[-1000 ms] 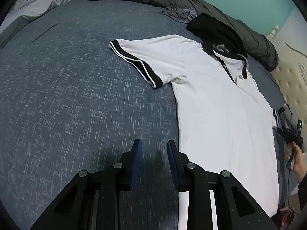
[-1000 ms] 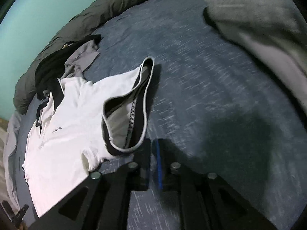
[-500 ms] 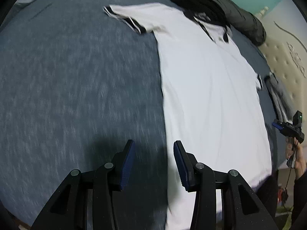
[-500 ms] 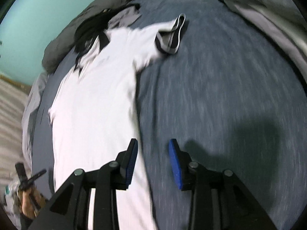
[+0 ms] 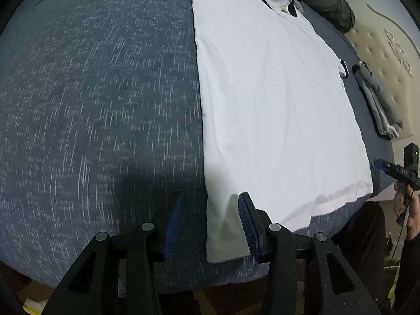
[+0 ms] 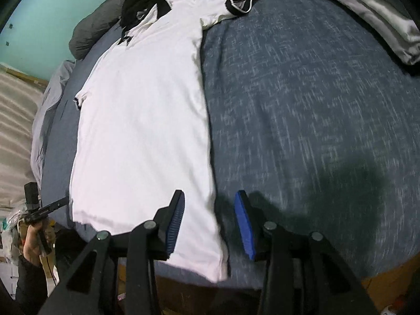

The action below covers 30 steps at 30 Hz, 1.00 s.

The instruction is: Fold clothes

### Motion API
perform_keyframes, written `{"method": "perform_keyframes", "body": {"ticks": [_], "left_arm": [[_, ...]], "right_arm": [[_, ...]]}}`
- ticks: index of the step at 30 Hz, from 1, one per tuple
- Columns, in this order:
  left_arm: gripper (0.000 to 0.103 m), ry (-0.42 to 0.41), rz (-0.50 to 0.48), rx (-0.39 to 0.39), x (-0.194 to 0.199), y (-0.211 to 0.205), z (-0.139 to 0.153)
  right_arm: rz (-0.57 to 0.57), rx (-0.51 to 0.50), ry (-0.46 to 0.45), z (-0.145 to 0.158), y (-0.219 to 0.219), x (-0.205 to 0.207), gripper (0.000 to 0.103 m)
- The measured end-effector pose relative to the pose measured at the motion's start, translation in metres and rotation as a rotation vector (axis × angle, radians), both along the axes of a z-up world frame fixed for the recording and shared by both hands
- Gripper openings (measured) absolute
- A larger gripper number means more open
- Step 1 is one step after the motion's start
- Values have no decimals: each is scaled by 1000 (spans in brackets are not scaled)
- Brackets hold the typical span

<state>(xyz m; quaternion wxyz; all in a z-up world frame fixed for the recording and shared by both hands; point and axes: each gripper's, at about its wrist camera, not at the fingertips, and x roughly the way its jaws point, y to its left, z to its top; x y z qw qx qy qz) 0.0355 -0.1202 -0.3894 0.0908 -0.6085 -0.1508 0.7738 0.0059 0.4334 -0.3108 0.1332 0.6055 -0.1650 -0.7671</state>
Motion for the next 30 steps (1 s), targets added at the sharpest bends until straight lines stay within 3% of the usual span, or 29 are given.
{"method": "perform_keyframes", "body": {"ticks": [17, 19, 21, 24, 26, 28, 30], "left_arm": [[47, -24, 20, 28, 29, -10, -11], [42, -24, 6, 35, 32, -9, -12], [18, -27, -2, 52, 34, -9, -13], [6, -21, -14, 64, 37, -8, -13], [4, -8, -17, 66, 40, -7, -11], [3, 5, -21, 66, 45, -4, -7], [3, 27, -33, 56, 49, -6, 2]], "right_arm": [[64, 34, -97, -20, -18, 36, 45], [76, 37, -101, -22, -20, 38, 45], [83, 44, -107, -25, -22, 39, 45], [87, 51, -109, -29, -23, 38, 32], [95, 49, -102, -29, -24, 39, 13], [99, 41, -80, -26, -24, 40, 6], [97, 38, -52, -19, -22, 42, 5]]}}
